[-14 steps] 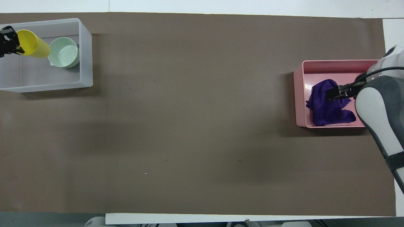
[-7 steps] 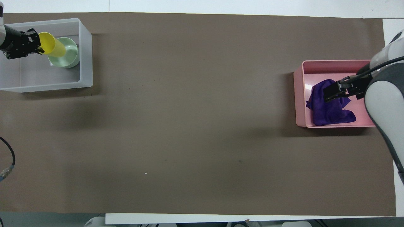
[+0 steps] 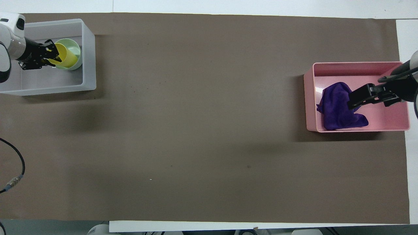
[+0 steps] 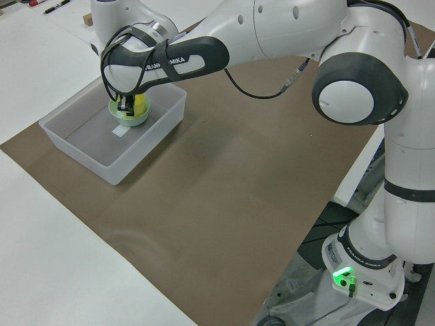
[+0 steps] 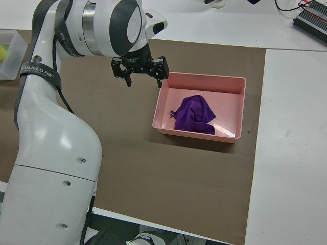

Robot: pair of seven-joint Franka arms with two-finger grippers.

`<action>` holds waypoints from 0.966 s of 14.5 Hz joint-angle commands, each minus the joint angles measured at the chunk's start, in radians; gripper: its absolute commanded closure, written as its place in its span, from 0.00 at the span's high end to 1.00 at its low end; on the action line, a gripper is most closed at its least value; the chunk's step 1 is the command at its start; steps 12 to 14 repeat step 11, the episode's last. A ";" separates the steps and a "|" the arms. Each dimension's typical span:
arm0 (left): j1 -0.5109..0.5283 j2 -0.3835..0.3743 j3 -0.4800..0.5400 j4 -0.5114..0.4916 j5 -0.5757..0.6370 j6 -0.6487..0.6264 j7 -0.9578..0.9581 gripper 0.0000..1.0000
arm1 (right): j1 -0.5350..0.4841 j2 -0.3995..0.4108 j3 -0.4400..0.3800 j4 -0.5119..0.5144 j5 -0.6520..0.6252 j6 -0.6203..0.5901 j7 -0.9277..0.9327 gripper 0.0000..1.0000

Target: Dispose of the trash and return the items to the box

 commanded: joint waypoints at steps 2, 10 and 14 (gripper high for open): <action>-0.044 -0.220 -0.002 -0.007 0.090 -0.196 0.099 1.00 | -0.005 -0.012 0.003 -0.005 0.032 -0.003 -0.061 1.00; -0.089 -0.540 -0.002 -0.080 0.063 -0.590 0.403 1.00 | -0.005 -0.038 0.003 -0.062 0.017 0.057 -0.035 0.99; -0.089 -0.541 -0.001 -0.086 0.061 -0.585 0.414 1.00 | -0.005 -0.038 0.003 -0.064 0.017 0.059 -0.035 0.99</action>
